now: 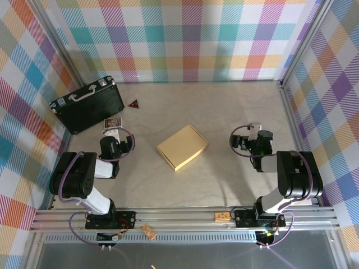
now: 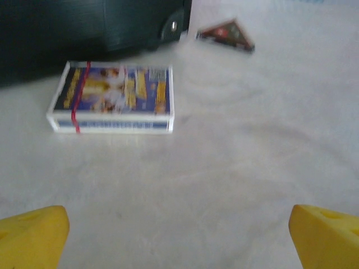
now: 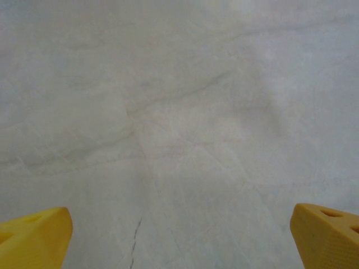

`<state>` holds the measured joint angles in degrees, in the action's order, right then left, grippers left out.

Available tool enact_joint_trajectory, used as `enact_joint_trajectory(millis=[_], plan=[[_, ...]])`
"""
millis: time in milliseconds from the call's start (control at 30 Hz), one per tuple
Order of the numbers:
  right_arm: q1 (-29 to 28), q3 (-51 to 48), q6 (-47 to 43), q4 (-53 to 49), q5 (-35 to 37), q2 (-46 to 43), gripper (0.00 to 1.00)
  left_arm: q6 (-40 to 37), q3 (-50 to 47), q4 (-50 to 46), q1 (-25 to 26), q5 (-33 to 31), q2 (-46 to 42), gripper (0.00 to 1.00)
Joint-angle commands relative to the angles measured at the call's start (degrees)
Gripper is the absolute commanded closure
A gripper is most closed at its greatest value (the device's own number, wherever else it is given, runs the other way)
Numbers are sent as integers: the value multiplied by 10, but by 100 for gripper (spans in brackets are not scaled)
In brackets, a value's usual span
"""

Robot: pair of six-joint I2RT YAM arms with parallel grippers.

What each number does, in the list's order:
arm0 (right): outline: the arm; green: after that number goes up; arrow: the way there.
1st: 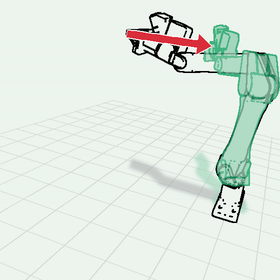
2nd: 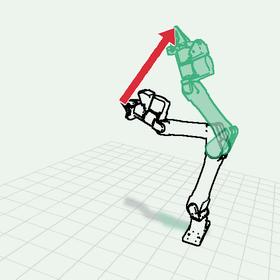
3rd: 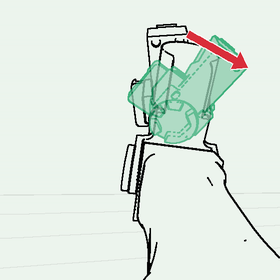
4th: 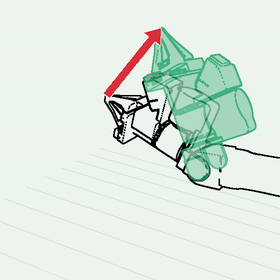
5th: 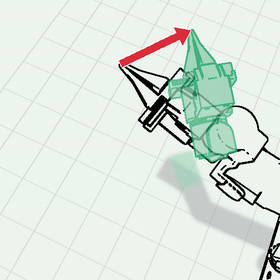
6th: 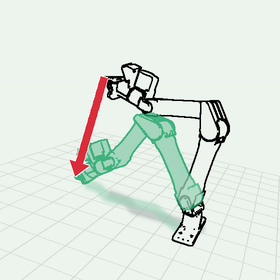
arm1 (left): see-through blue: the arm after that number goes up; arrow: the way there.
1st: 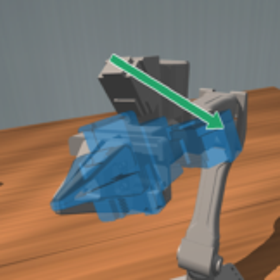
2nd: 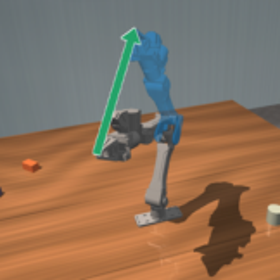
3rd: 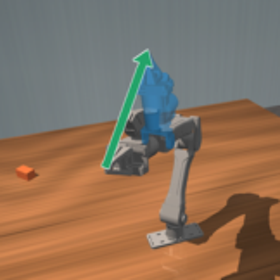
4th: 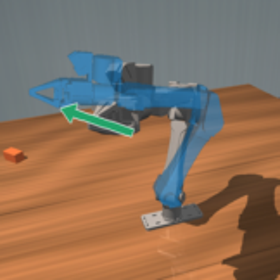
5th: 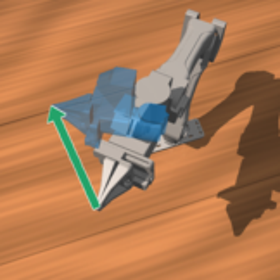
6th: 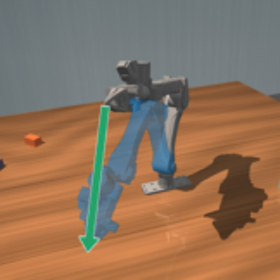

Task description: Fold the paper box

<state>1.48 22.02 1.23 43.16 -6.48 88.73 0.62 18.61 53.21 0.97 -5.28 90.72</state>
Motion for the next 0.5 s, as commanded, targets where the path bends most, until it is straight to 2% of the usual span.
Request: enact_joint_trajectory(millis=[0,67,467], plan=[[-4,19,-9,39,2,-8,1,1,20,16,0,35,-4,0],[-4,19,-9,38,2,-8,1,-14,44,-21,0,69,-1,0],[-3,16,-9,45,2,-6,1,-26,51,-36,13,55,0,0]])
